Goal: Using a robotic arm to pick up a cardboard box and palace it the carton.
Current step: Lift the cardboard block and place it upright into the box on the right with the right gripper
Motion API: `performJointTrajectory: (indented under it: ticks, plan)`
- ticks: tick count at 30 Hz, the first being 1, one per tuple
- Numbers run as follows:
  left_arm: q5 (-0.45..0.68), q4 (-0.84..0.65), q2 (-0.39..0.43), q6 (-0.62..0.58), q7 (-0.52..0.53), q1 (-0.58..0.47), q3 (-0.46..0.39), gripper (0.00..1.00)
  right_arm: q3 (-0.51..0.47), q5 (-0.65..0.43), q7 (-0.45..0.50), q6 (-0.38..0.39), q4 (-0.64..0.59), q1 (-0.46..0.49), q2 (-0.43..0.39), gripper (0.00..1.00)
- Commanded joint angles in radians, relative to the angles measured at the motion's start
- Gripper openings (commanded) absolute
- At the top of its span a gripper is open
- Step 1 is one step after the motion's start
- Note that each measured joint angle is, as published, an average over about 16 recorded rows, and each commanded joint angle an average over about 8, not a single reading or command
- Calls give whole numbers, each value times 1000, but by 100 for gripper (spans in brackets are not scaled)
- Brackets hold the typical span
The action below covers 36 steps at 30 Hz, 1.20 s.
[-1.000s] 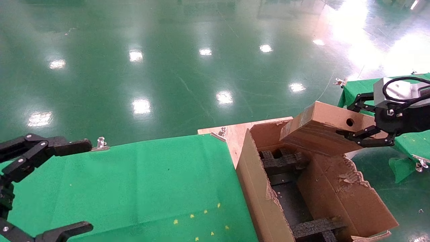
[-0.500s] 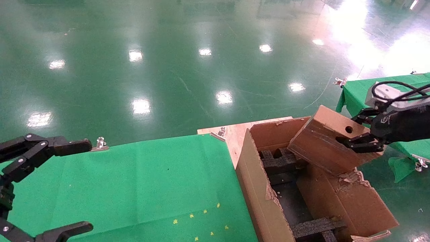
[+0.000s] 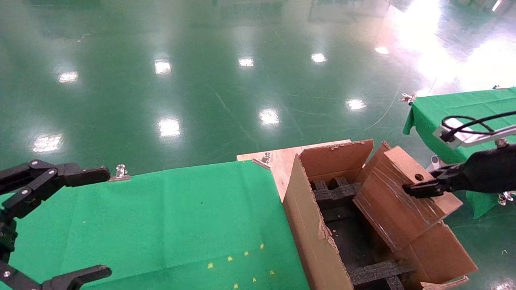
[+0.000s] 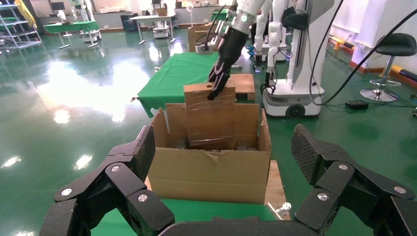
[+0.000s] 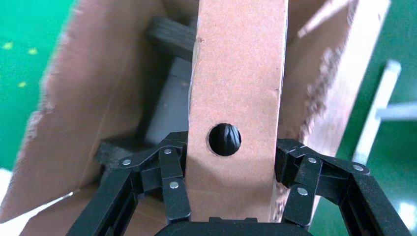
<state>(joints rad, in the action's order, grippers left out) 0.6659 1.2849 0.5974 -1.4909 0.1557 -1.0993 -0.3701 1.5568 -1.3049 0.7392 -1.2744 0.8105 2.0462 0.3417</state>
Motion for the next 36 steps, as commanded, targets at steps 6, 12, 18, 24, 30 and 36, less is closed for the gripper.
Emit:
performJointTrajectory:
  ticks: [6, 12, 18, 24, 30, 36]
  plan:
    - [0, 0, 0, 0, 0, 0, 0, 100, 37, -100, 252, 119, 152, -28, -42, 0]
    - [0, 0, 0, 0, 0, 0, -1, 100, 66, -223, 453, 223, 276, -47, -68, 0]
    - [-1, 0, 0, 0, -1, 0, -1, 100, 99, -393, 681, 313, 389, -72, -83, 0]
    - [-1, 0, -1, 1, -1, 0, -1, 100, 123, -533, 875, 345, 491, -94, -80, 0]
    - [-1, 0, -1, 1, -1, 0, -2, 100, 137, -590, 964, 355, 527, -115, -61, 0]
    - [-1, 0, -1, 1, -1, -1, -2, 100, 153, -620, 1005, 376, 526, -145, -38, 0]
